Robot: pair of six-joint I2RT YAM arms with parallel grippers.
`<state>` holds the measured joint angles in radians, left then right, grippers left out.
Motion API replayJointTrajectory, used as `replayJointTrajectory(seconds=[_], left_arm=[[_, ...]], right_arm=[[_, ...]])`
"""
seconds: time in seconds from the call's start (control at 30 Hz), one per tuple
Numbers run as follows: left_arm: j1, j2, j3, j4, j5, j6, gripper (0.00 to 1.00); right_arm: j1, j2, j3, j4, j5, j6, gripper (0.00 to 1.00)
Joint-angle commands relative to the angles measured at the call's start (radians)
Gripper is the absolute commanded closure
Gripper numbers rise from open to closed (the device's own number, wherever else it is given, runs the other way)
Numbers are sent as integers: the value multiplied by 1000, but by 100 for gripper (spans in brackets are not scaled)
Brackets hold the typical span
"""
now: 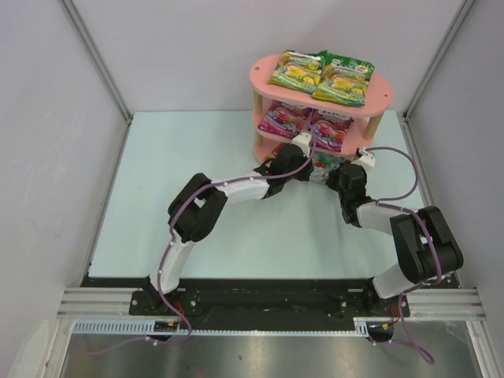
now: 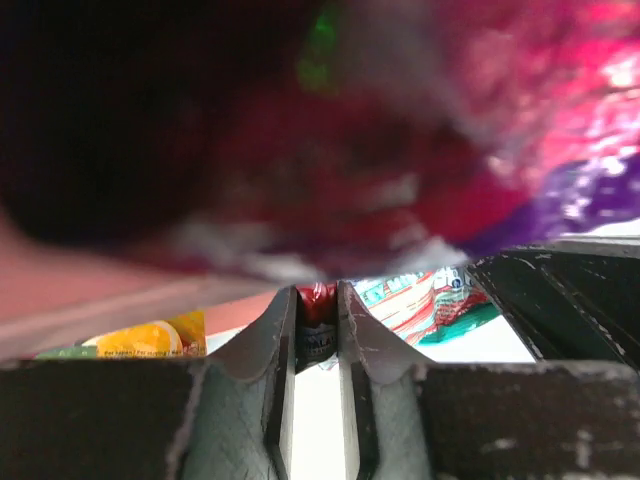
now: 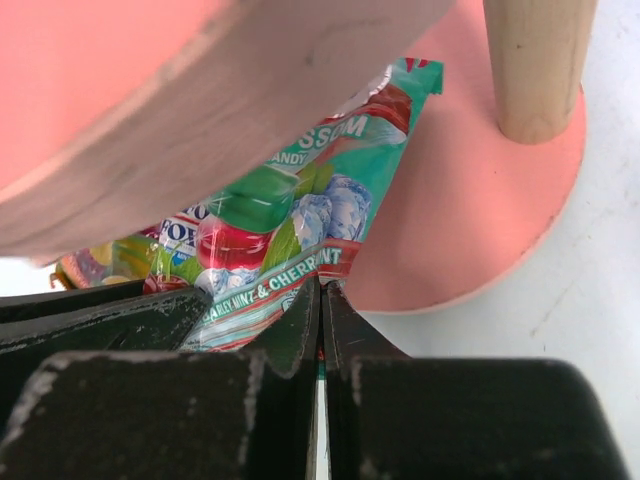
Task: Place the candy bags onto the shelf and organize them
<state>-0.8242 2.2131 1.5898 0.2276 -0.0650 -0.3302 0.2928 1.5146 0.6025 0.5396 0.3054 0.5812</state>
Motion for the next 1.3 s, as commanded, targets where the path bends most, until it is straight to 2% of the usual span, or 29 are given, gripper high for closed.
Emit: replayJointTrajectory(seconds=[0.0,0.2,0.23,0.3,0.4,0.63,1.07,1.17,1.2,1.27], left_arm=[[0,25,65,32,80,10,100],[13,57,81,35,91,-1,99],[16,59,81,36,97,-6,90],[16,48,68,45,97,-6,78],[16,27,46,56,94,-6,66],[16,-65,-47,90,90,-17,52],[16,-243,-169,95,79,-30,45],[16,-270,-189,84,76,-32,44],[16,-277,-195,82,77,-32,44],[16,-306,-224,82,76,-36,44]], right_arm=[[-12,41,62,100,-38,-15,100],[-24,75,77,108,-37,-15,100],[-32,84,79,112,-41,-12,100],[-34,88,80,114,-43,-12,100],[-40,90,83,114,-42,-15,100],[-61,93,89,108,-55,-14,100],[-87,104,89,102,-69,-6,100],[-93,108,91,100,-81,-4,88],[-95,107,92,99,-87,-3,78],[-101,101,92,89,-92,-4,70]])
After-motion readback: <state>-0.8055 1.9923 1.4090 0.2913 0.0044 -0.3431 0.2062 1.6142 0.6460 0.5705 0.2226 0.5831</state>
